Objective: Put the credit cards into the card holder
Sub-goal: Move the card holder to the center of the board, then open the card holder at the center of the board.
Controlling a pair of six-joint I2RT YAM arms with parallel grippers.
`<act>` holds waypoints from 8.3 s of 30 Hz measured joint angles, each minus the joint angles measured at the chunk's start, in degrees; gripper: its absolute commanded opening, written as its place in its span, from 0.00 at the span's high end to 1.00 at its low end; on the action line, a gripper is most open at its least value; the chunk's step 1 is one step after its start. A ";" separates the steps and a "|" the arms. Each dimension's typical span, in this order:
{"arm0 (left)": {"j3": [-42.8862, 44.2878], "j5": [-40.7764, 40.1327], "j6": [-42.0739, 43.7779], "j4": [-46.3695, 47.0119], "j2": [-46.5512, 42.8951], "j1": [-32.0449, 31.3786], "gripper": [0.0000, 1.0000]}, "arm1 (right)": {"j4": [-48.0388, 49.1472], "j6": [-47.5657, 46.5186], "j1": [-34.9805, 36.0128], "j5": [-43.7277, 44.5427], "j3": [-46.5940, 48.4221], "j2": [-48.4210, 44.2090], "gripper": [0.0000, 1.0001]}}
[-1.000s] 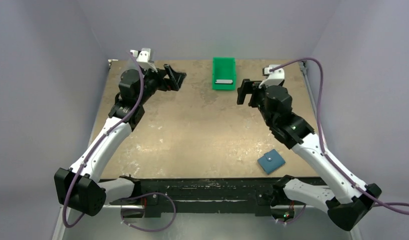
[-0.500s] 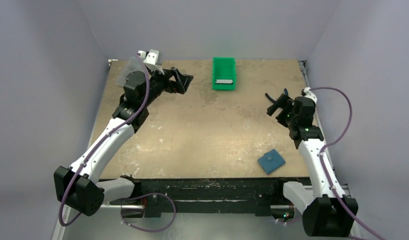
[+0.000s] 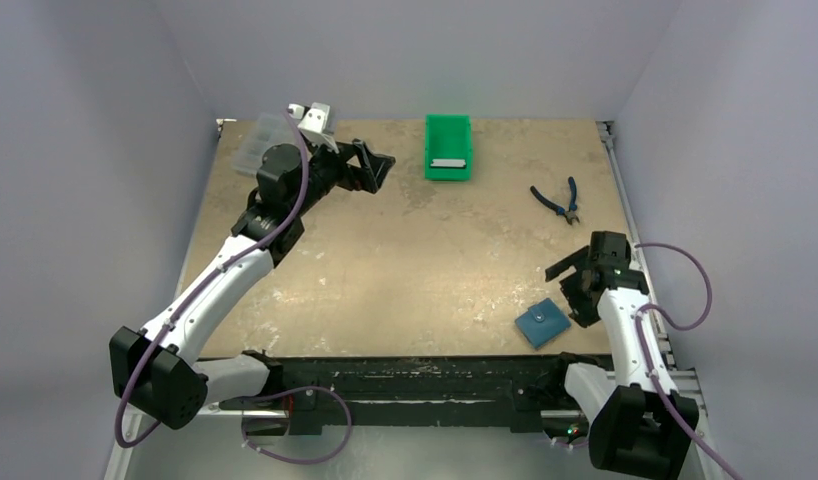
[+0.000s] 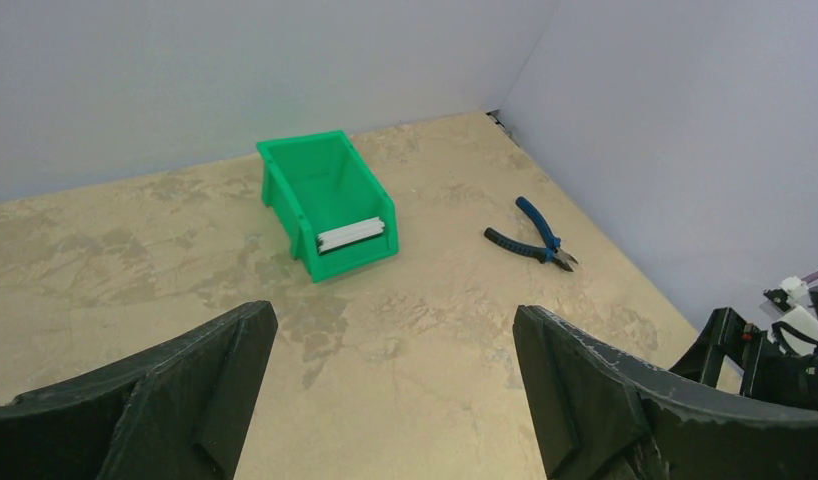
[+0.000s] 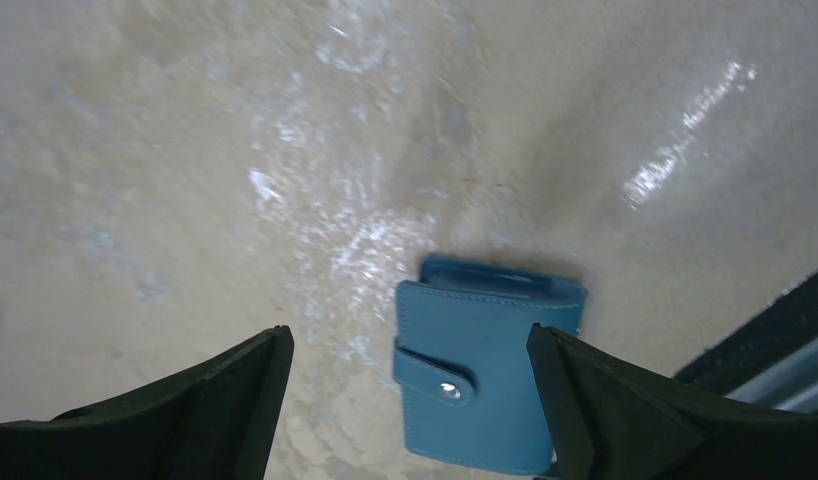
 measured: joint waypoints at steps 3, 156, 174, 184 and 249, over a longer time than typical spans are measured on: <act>0.02 -0.22 0.04 0.00 0.07 -0.70 0.03 | -3.21 -0.11 0.02 0.76 -0.79 1.57 0.01; -14.64 -20.74 -38.86 -8.46 22.91 -34.58 0.69 | 40.09 -5.57 44.48 -24.09 -10.58 14.12 1.00; -17.44 -21.77 -33.20 -13.81 18.69 -33.68 1.00 | 39.50 -6.45 45.09 -24.11 -9.90 14.08 1.00; -20.28 -20.39 -30.21 -18.78 16.26 -31.93 1.00 | 36.39 -9.42 45.86 -22.47 -8.98 15.98 0.37; -30.60 -14.91 -25.97 -23.54 3.67 -26.27 1.00 | 38.64 -13.88 42.34 -27.34 -6.45 18.16 0.37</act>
